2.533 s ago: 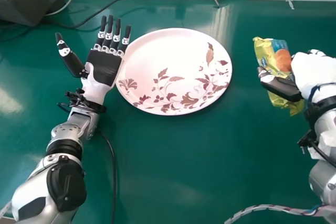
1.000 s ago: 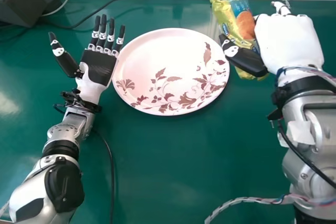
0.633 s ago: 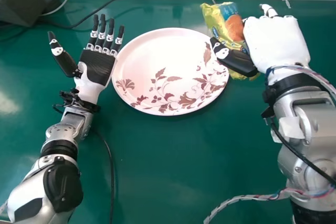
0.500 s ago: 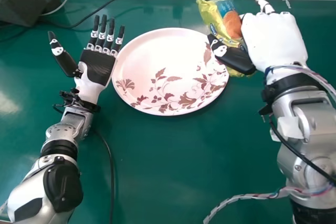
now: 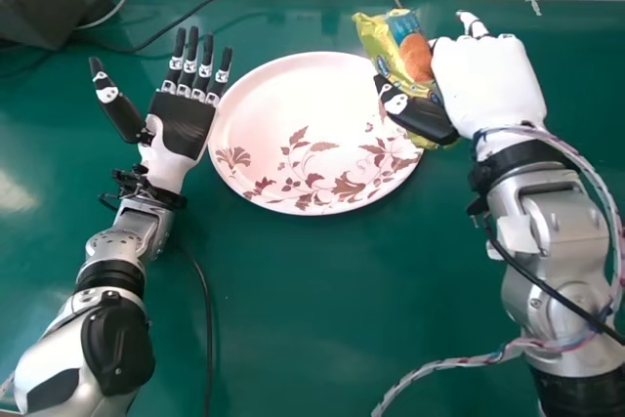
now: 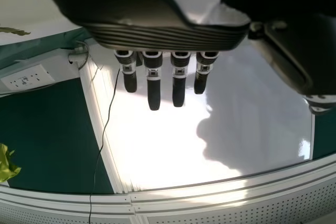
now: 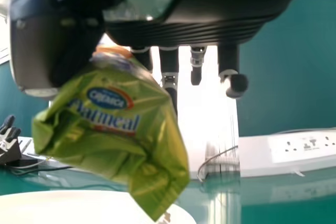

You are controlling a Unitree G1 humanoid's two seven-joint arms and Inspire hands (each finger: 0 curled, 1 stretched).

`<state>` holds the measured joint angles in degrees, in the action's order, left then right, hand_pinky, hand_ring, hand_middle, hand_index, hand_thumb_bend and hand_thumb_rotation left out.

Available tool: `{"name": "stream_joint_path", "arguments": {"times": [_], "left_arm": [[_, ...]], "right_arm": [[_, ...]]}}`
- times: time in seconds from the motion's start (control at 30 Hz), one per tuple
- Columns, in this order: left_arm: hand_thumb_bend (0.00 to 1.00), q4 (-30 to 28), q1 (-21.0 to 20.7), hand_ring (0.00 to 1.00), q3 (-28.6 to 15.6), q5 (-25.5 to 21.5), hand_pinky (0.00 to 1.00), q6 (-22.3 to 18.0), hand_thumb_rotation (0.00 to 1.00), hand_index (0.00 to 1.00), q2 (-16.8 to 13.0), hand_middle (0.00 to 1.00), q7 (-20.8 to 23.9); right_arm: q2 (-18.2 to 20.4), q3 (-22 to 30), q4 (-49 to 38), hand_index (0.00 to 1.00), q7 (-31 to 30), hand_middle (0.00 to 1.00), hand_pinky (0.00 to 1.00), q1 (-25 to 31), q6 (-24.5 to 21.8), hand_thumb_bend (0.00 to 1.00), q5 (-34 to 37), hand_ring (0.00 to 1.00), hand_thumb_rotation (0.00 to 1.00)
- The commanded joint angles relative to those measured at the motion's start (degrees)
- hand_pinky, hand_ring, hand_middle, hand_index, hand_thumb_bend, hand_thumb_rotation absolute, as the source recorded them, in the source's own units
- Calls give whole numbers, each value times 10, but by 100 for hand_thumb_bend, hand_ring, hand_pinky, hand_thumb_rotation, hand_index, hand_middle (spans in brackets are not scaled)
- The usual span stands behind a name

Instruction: Pick up biscuit and place it in the plate

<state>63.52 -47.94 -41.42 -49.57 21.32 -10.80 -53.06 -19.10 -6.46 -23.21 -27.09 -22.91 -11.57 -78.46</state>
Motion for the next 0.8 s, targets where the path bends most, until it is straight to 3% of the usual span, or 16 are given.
{"name": "stream_joint_path", "arguments": {"times": [0.0,0.23,0.33,0.77], "left_arm": [[100,21,37,86,5,13,95,3,62,100,2,91,-10],[99,24,32,85,5,15,88,-2,69,100,1,93,-7],[100,26,30,85,5,16,91,-2,74,100,1,93,-5],[100,26,29,87,6,22,99,-4,75,100,5,93,-17]], "right_arm": [[-4,-7,9,50,32,42,2,-12,8,51,11,9,0],[-14,-33,66,50,68,42,3,-36,16,51,21,9,0],[-13,-43,86,50,83,42,3,-45,14,51,25,9,0],[-19,-67,174,50,172,42,3,-73,42,51,95,9,0]]}}
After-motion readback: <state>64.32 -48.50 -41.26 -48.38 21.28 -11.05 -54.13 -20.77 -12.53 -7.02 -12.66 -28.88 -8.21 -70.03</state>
